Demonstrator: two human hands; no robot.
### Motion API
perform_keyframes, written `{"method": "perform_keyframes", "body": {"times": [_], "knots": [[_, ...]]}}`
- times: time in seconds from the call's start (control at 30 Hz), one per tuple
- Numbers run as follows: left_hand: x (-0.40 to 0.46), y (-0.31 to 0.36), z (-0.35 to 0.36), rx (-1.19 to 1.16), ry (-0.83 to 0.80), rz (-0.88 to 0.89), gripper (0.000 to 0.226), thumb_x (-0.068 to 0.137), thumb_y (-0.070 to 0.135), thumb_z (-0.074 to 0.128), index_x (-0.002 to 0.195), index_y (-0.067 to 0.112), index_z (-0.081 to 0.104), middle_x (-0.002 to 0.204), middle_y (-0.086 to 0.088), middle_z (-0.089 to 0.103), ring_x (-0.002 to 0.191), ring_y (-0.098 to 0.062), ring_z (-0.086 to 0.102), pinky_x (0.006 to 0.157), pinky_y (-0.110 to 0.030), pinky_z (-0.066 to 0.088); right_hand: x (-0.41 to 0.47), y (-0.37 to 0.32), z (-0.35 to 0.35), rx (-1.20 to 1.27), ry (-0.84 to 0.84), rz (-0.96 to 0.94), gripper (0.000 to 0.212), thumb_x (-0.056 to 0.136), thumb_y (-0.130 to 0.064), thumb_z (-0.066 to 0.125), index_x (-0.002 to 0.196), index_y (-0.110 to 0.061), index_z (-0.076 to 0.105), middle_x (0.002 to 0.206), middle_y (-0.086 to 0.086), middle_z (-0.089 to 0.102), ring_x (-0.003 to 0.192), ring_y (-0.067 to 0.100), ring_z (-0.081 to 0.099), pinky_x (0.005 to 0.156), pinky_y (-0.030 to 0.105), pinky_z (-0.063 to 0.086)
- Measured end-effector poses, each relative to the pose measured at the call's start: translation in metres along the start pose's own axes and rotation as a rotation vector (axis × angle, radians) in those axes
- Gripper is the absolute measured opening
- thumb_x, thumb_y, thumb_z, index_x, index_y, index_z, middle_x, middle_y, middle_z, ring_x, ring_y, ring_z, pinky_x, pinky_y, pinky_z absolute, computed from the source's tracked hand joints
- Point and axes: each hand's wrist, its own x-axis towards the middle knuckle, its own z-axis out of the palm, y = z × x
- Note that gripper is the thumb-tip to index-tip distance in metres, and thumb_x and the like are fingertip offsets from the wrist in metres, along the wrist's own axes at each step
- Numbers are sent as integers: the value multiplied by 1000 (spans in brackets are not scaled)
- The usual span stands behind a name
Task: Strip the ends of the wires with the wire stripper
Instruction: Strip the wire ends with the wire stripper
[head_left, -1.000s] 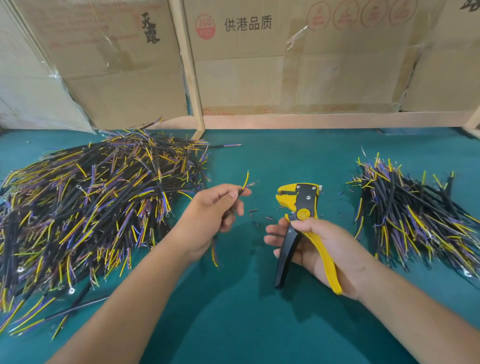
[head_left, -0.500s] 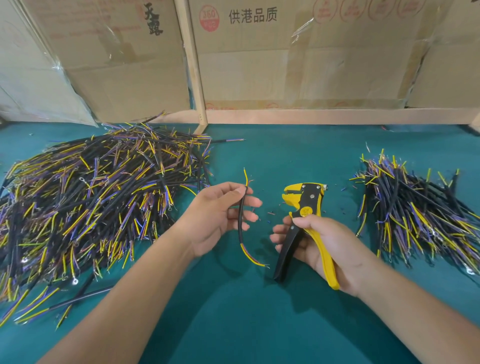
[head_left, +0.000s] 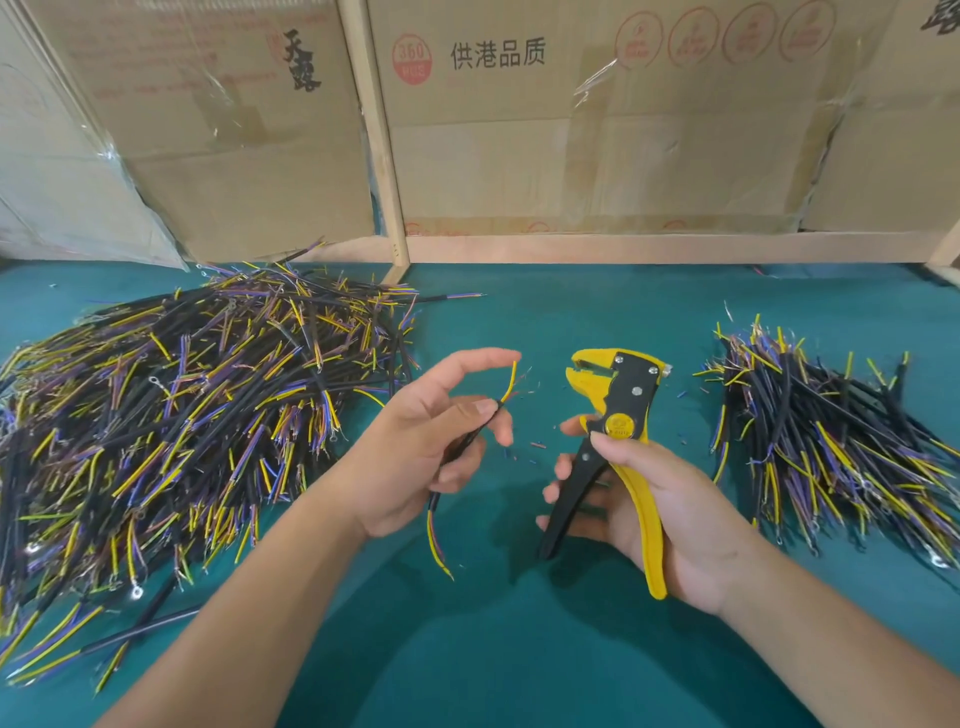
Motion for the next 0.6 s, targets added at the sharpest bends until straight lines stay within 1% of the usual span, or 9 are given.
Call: {"method": "perform_keyframes", "body": {"times": [0.1,0.2,0.27,0.37,0.43,0.47,0.53,0.6], "knots": [[1,-1,2,97,54,-8,29,99,22,49,124,26,62,71,0,50,44,-10,26,42,-19,22,1,2,-1,-8,-1,8,28,86,-23,61,109,-10,67,84,18,61,78,37,65,77,55,58],[2,-2,7,230,158,19,16,97,36,59,106,25,64,59,4,42,43,-10,25,42,-17,26,2,2,-1,-11,10,17,27,84,-23,61,106,-10,69,83,18,61,76,37,66,77,56,59],[3,-2,8,262,201,38,15,97,35,57,97,22,65,54,3,41,42,-10,25,42,-15,27,2,2,0,-18,15,26,27,84,-23,61,105,-10,70,83,18,61,76,37,66,75,55,59],[3,-3,7,301,210,52,18,102,28,54,93,17,66,52,-7,49,39,-12,25,41,-15,25,1,2,1,-35,15,36,27,84,-23,61,105,-10,69,83,18,61,77,37,66,74,54,59],[3,-3,8,353,248,74,19,103,24,52,89,26,65,53,-13,55,38,-14,25,40,-17,25,0,2,1,-41,14,37,27,83,-23,61,106,-10,69,84,19,61,77,37,66,74,53,59],[3,-5,9,418,281,89,20,102,25,51,87,31,62,53,-14,58,38,-15,26,39,-19,26,0,2,2,-46,13,36,28,83,-23,61,106,-10,69,84,19,61,77,37,66,74,53,59],[2,-7,8,634,331,106,17,99,30,46,86,39,52,53,-7,63,39,-15,32,39,-23,30,0,2,2,-56,4,33,28,84,-22,61,107,-9,69,84,20,61,78,38,65,75,53,58],[0,-8,8,816,325,125,14,101,29,43,90,38,44,54,0,64,39,-11,36,41,-20,31,-1,2,2,-52,-13,39,26,84,-20,60,106,-9,69,87,22,62,79,38,66,74,52,58]]}}
